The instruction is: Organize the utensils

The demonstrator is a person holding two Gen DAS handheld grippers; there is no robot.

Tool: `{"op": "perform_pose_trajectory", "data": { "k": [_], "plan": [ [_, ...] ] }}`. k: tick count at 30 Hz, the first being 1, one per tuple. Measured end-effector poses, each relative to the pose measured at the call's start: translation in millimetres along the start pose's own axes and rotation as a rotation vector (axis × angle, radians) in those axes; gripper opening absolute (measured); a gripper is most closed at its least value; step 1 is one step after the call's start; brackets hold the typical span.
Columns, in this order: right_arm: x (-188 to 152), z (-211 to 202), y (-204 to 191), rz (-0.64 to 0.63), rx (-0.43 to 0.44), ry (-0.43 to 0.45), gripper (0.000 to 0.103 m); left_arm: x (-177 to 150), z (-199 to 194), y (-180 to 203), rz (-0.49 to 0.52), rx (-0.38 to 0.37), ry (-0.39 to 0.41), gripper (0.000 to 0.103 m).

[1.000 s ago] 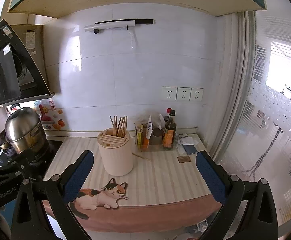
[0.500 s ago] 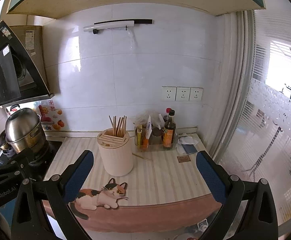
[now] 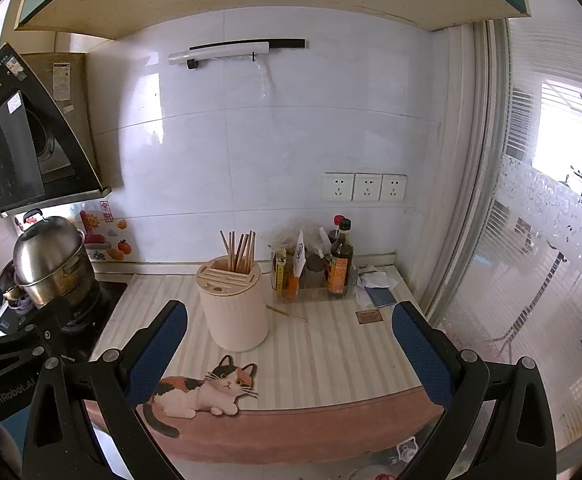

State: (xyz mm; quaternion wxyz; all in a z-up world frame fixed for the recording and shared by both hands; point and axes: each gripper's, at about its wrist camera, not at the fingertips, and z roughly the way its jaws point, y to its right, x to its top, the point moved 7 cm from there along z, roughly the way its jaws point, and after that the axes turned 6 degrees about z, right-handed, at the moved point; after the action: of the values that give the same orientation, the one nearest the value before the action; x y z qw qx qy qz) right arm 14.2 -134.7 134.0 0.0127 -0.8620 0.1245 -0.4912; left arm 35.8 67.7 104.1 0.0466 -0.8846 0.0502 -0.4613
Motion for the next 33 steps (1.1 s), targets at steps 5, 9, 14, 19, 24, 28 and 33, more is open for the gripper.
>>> {"op": "perform_pose_trajectory", "data": {
  "k": [5,9,14,19,24,28,33],
  "plan": [
    [0.2,-1.3,-0.1,0.001,0.002,0.002,0.103,-0.6,-0.3,0.4,0.0,-0.004,0.001,0.103],
    [0.8,-2.4,-0.9,-0.004,0.0,0.006,0.103,-0.8,-1.0,0.3,0.0,-0.005,0.001,0.103],
    [1.5,-3.0,-1.4,-0.001,0.001,0.007,0.103,-1.1,-1.4,0.2,-0.001,-0.007,0.001,0.103],
    [2.0,-3.2,-1.2,-0.002,0.0,0.008,0.103,-1.4,-2.1,-0.1,0.001,-0.007,0.002,0.103],
    [3.6,-4.0,-0.2,0.001,0.001,0.01,0.103,-0.8,-3.7,1.0,-0.001,-0.007,0.001,0.103],
    [5.0,-3.0,0.7,0.001,0.001,0.01,0.103,-0.9,-3.9,0.8,-0.003,-0.006,0.002,0.103],
    [5.6,-2.7,0.7,0.001,0.001,0.011,0.103,0.6,-3.5,1.6,-0.004,-0.003,0.004,0.103]
  ]
}}
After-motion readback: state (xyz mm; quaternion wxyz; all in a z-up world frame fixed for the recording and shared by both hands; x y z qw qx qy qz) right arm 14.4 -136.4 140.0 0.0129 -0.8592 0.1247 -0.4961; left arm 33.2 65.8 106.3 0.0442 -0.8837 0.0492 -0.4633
